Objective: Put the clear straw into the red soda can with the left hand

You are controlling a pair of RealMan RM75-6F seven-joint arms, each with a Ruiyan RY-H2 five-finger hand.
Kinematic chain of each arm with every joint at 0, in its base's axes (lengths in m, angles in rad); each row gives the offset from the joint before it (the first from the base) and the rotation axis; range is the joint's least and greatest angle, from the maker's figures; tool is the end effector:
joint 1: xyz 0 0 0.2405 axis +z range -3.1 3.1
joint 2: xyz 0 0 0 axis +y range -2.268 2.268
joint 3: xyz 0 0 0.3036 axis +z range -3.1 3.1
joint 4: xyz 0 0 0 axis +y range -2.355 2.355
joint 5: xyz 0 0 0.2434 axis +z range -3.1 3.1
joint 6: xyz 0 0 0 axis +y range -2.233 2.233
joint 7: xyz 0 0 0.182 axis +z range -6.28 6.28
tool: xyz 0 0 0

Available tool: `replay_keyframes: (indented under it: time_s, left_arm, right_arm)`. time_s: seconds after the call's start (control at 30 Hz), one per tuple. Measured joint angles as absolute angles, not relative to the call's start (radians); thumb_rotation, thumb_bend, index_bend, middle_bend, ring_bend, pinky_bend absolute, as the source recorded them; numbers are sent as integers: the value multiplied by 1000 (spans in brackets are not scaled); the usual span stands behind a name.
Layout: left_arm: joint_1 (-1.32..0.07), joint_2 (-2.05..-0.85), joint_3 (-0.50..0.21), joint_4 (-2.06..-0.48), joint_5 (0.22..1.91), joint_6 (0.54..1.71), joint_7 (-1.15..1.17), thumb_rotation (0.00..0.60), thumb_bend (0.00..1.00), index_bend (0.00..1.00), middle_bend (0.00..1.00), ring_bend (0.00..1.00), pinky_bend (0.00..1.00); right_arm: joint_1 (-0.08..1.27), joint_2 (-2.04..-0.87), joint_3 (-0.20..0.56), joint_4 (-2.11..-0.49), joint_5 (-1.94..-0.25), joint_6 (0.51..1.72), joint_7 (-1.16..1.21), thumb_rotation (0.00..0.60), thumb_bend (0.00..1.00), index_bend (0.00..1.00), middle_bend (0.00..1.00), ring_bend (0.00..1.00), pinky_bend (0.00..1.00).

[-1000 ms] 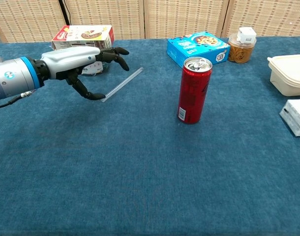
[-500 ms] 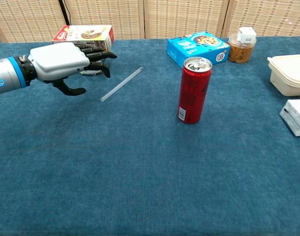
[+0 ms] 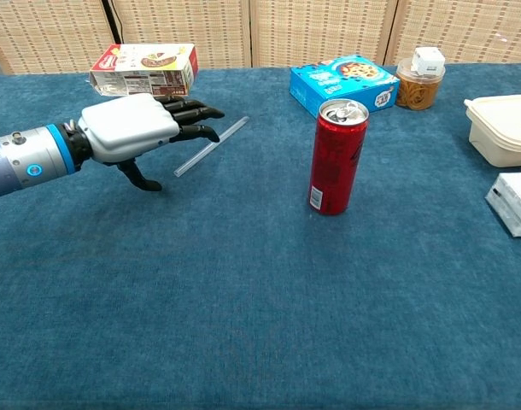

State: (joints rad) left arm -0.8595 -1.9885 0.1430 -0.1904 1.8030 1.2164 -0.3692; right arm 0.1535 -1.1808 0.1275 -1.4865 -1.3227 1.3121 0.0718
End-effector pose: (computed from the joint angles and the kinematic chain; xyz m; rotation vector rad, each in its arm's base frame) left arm -0.2106 0.4752 -0.1108 -2.2321 -0.1639 -0.9429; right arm -0.4059 -0.2707 0.1399 1.2830 -1.0259 0.8415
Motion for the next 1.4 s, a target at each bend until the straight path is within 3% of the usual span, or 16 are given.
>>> replay_keyframes:
  time_s: [0.3,0.97,1.4]
  left_arm:
    - [-873,-2001,160,-159,1797,1210,-361,600,276,302,0,0,121]
    - [-905,-2026,162,-138,1762,1116,-330,600,280,331,0,0,121]
    - [-923,-2048,150,-141,1738,1107,-333,600,318,425,0,0,121]
  right_arm:
    - [151,-1176,129,-1489,-1320,1314,79,600,0,98,0,0,0]
    - [154,-1180,131,-1483,-1311,1306,74,600,0,98,0,0,0]
    - [153,-1179,132,-1483,-1309,1304,78,600,0,98,0,0,0]
